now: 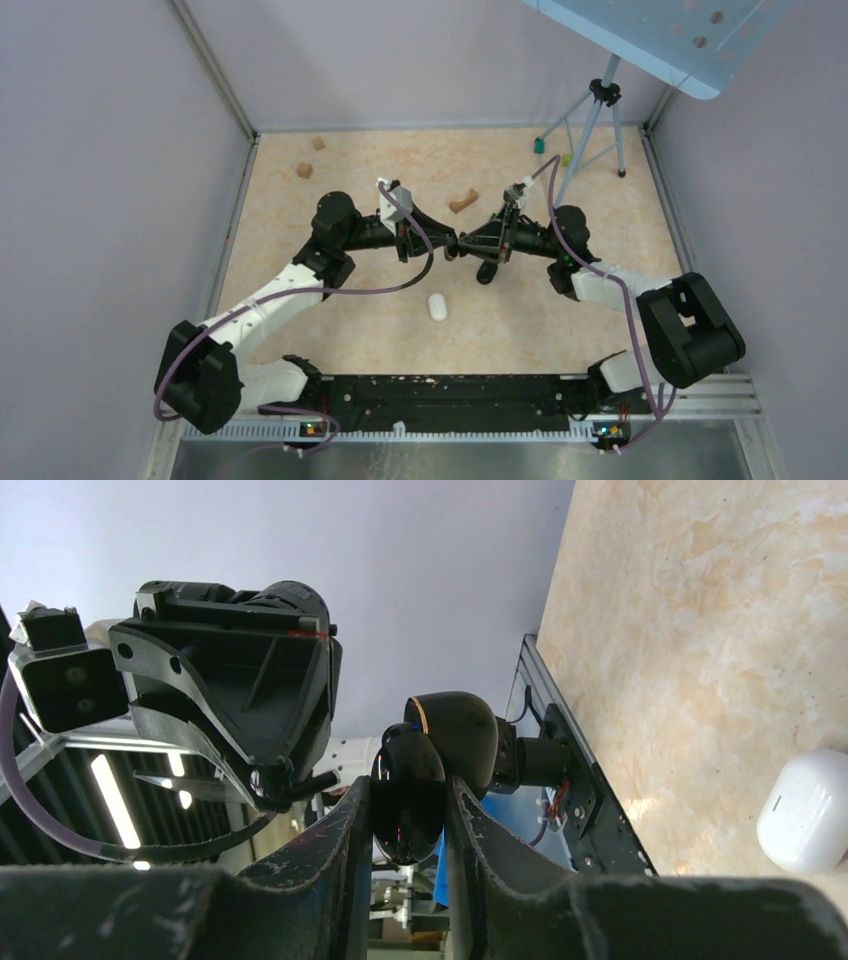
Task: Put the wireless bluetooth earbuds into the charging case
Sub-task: Insert the right earbud into the right side groove of the charging case.
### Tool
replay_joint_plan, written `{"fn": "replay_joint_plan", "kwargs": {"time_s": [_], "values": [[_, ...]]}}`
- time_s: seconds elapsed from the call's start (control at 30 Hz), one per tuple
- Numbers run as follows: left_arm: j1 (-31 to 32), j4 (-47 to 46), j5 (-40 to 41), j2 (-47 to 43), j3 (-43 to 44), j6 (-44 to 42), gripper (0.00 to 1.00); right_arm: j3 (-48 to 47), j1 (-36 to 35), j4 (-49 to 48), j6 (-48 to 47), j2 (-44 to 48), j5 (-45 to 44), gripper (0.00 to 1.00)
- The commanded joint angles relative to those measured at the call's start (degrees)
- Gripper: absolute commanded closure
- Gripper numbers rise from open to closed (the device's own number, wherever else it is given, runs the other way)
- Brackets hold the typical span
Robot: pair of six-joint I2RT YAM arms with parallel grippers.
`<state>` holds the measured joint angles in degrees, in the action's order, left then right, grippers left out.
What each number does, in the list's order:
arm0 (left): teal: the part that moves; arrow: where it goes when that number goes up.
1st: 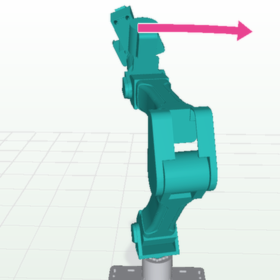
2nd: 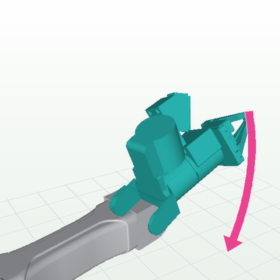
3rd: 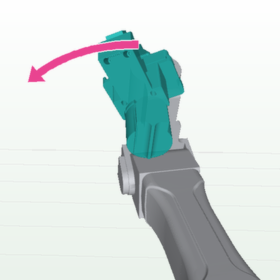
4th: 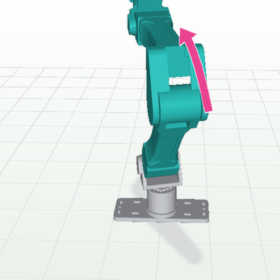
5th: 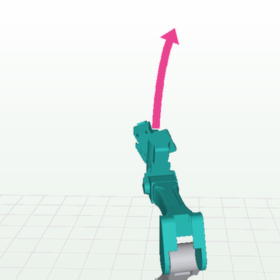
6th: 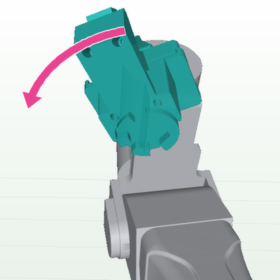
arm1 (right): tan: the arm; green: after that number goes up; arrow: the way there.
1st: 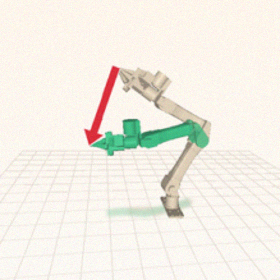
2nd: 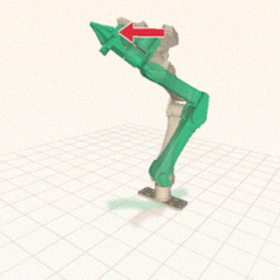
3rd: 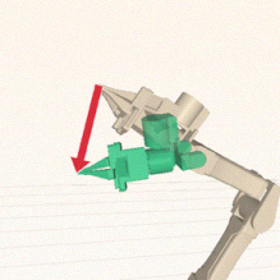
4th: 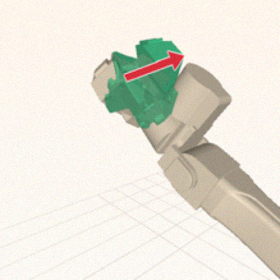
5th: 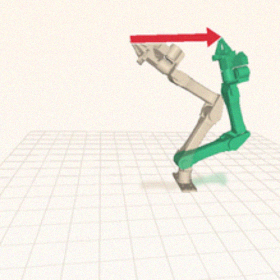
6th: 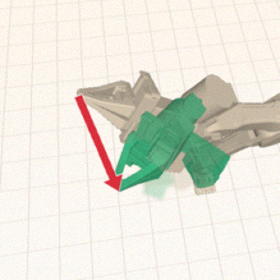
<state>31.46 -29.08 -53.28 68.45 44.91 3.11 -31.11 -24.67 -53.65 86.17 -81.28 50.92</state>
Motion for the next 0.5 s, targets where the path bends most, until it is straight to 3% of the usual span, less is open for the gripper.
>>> {"fn": "replay_joint_plan", "kwargs": {"time_s": [0.0,0.47], "values": [[-0.1,-3.4,-4.4,1.1,2.4,0.9,1.0,-3.5,-0.6,4.9,-4.8,2.3,1.6,1.0],[-0.1,-2.1,-7.7,2.8,1.9,-0.3,1.0,-3.2,-0.8,-0.2,-1.2,0.9,2.0,1.0]]}}
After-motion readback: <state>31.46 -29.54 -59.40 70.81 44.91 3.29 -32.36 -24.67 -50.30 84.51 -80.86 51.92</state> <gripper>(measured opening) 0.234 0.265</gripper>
